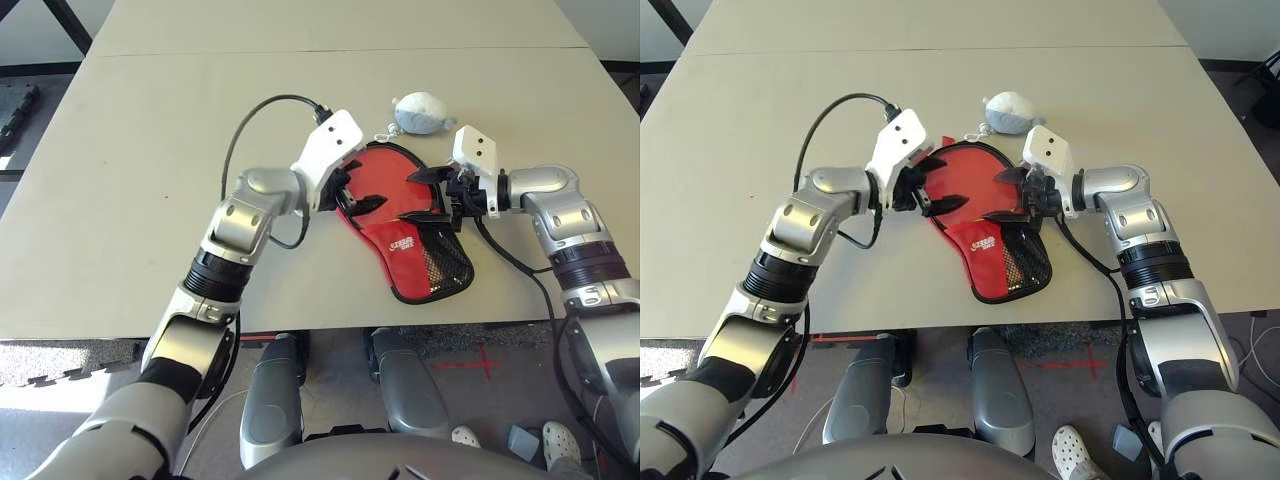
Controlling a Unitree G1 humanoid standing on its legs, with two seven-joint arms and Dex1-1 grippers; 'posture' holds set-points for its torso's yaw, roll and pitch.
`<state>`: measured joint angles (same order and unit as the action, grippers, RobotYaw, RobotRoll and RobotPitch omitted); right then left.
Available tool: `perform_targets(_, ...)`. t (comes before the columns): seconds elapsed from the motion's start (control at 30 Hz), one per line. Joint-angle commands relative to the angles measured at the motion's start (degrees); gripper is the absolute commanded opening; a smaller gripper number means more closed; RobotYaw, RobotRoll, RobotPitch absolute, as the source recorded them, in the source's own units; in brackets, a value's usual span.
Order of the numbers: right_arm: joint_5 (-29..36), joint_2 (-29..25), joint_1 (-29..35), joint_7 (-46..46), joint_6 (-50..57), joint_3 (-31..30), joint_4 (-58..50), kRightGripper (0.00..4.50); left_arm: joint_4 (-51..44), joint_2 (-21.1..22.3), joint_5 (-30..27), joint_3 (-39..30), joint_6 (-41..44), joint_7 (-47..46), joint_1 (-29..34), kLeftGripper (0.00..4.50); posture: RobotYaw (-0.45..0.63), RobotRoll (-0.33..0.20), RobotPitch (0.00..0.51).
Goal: Store the ping-pong paddle in its case and zip it.
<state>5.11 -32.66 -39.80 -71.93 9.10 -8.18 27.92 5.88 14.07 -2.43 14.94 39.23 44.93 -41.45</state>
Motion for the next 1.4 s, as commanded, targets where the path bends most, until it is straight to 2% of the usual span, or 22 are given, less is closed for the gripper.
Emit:
perform_targets(0.03,-2.39,0.09,3.06,-0.81,1.62,-3.74,2.75,4.50,3.86,0.46,1.88,2.36,-1.60,-1.77,1.52,4.46,-0.09,0.000,0.296)
perform_targets(0.23,0.95,-1.29,-4.16,-2.10,2.51,0.23,4.28,4.50,4.65,0.42,1.82,3.66,-0.84,-2.99,2.71,4.46,-0.09,0.000,0.292)
perform_targets(0.4,0.27,-1.77,-12.89,0.15,-1.10,2.11,12.64,4.50,3.41,0.78,1.29,4.53,0.05,-2.48,3.51,4.46,-0.09,0.000,0.292)
perform_targets(0.77,-8.93,-1.22,-27.54,12.25,-17.38,0.75,38.42,4.50,-1.72,0.53,0.66,6.04,3.36,-2.80,6.08,4.46,-0.07,0.000,0.291)
perform_targets(0.97,-12.10,-0.55,-30.80,17.01,-21.81,1.17,44.11,4.50,-4.92,0.73,0.48,6.69,5.04,-3.44,7.95,4.46,-0.03,0.000,0.290)
perform_targets(1.17,-11.03,-0.04,-33.57,15.79,-23.61,3.56,45.09,4.50,-6.59,0.94,0.37,6.79,6.16,-4.30,9.14,4.46,-0.01,0.000,0.292)
perform_targets(1.4,-15.01,-0.76,-34.23,18.21,-24.26,1.50,46.61,4.50,-7.60,0.66,0.12,7.11,6.91,-4.94,9.65,4.46,0.00,0.000,0.296)
